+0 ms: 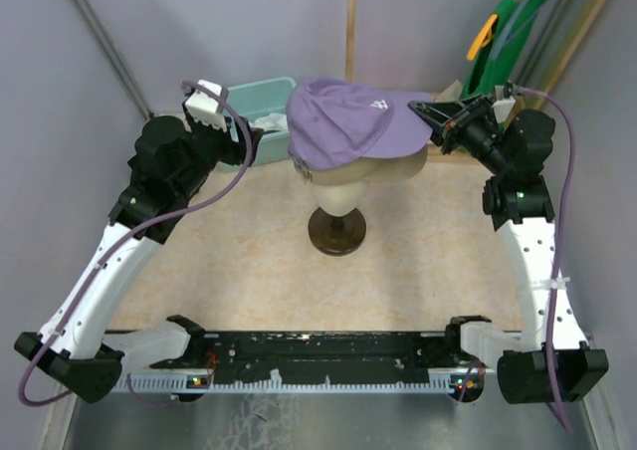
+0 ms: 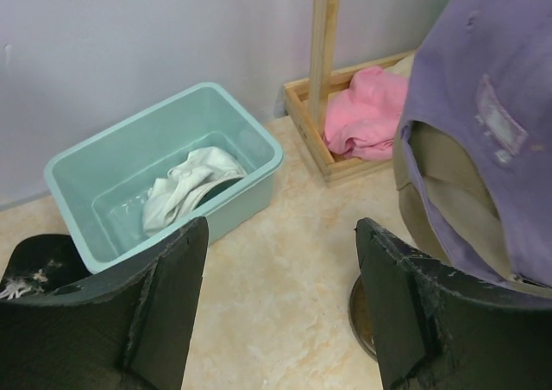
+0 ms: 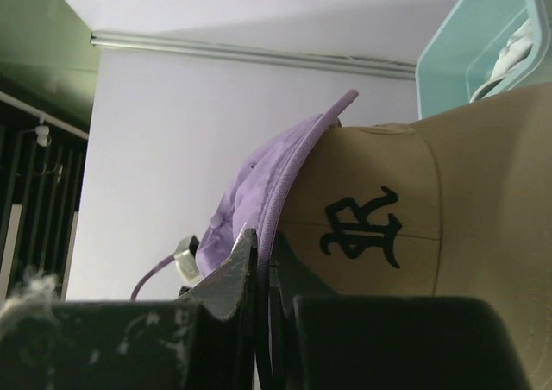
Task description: Stack the hats
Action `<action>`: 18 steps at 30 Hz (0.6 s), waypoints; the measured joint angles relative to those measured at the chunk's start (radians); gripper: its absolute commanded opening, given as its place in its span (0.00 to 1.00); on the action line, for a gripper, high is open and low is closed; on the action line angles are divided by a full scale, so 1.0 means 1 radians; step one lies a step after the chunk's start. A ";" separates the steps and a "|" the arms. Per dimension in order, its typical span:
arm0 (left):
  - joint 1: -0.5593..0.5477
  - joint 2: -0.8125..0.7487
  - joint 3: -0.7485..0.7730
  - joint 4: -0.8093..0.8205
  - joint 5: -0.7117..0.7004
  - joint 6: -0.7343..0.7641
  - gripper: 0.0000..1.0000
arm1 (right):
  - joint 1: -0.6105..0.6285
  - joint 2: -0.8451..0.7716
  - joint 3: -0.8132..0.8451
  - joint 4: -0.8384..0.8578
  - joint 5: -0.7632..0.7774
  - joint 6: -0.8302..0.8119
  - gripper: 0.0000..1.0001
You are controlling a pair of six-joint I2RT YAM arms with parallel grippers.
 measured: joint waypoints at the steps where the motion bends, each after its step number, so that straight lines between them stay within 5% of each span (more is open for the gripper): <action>1: 0.002 -0.010 -0.007 0.009 0.013 -0.001 0.77 | 0.000 -0.005 -0.010 0.003 0.014 0.002 0.00; 18: 0.117 0.177 0.070 -0.037 0.349 -0.146 0.82 | 0.000 0.002 0.000 0.020 0.047 -0.029 0.00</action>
